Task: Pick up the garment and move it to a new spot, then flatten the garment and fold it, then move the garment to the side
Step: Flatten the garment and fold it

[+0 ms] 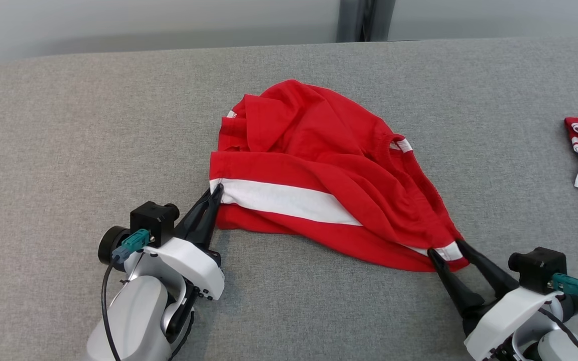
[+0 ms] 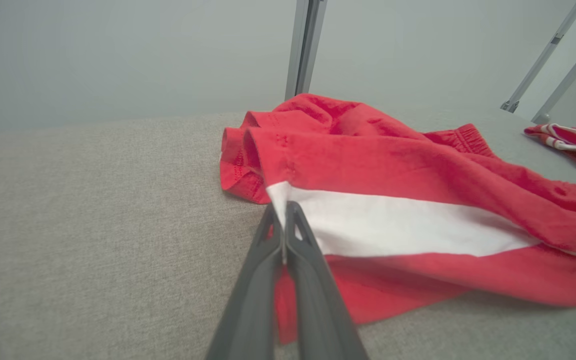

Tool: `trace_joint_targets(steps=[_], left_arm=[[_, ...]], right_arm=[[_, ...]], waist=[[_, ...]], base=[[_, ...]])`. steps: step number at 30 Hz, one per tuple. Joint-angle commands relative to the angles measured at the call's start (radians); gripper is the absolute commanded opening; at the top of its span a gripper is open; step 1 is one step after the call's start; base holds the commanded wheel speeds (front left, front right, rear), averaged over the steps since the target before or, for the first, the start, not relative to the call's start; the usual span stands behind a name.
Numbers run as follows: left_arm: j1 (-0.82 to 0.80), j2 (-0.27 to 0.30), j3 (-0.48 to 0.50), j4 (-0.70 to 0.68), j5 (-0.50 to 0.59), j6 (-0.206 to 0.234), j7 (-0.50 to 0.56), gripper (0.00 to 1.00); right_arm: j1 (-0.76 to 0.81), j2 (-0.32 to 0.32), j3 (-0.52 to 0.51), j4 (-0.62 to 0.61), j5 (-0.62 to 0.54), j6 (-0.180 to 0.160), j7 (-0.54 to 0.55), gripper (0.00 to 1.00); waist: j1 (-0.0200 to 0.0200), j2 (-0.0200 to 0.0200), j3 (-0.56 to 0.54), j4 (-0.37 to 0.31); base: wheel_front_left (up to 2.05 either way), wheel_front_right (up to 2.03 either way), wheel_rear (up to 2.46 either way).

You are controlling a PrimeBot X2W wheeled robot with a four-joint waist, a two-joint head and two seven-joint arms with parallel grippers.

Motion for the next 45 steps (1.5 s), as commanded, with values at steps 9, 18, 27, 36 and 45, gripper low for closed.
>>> trace_joint_targets(steps=[9,18,27,36,45], left_arm=[[0.016,0.015,-0.007,-0.014,-0.011,0.008,0.005,0.0],[0.063,0.049,-0.005,-0.075,-0.025,0.014,0.01,0.0],[0.115,0.09,0.005,-0.235,-0.043,0.025,0.037,0.0],[0.127,0.124,0.049,-0.468,-0.076,0.062,0.079,0.0],[0.143,0.13,0.076,-0.575,-0.093,0.099,0.088,0.0]], right_arm=[[-0.018,-0.004,-0.002,-0.008,0.037,0.0,-0.032,0.0],[-0.027,-0.027,-0.055,-0.096,0.149,0.0,-0.079,0.0],[-0.055,-0.057,-0.105,-0.194,0.24,0.0,-0.061,0.0],[-0.157,-0.076,-0.141,-0.233,0.183,0.0,-0.053,0.0],[-0.225,-0.06,-0.166,-0.239,0.134,0.0,-0.036,0.0]], waist=[[0.0,0.0,-0.004,0.001],[0.0,0.0,-0.053,0.001],[0.0,0.0,-0.112,0.016],[0.0,0.0,-0.171,0.02],[0.0,0.0,-0.197,0.012]], base=[[0.0,0.0,0.0],[0.0,0.0,0.0],[0.0,0.0,0.0],[0.0,0.0,0.0],[0.0,0.0,0.0]])
